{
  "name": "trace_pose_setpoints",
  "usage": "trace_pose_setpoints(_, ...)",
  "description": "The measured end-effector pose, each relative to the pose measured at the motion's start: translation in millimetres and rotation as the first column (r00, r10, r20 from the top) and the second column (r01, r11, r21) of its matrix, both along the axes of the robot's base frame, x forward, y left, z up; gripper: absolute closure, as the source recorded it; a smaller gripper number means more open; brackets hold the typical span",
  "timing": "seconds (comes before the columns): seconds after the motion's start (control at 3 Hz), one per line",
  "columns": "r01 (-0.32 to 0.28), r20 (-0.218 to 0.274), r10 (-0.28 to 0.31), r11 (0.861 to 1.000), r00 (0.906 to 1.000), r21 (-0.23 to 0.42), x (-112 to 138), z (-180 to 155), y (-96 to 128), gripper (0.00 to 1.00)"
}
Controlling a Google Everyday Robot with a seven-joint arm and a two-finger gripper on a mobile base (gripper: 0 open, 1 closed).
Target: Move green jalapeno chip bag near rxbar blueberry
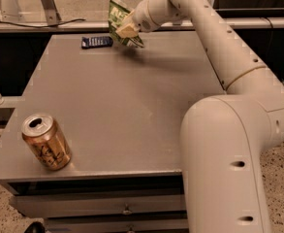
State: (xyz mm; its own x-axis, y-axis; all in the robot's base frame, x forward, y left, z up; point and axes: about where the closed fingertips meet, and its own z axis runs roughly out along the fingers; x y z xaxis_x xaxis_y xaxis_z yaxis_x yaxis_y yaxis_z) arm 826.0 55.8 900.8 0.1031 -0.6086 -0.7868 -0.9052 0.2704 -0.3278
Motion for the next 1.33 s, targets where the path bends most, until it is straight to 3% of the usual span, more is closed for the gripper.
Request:
trace_pose_setpoints(1.0, 0.006, -0.029, -0.006, 1.000, 0.9996, -0.020, 3.2, -11.7, -5.0, 0.12)
trace_pose_setpoints(1.33, 0.008, -0.030, -0.009, 1.000, 0.9995, -0.019, 2.9, -11.1, -6.9, 0.00)
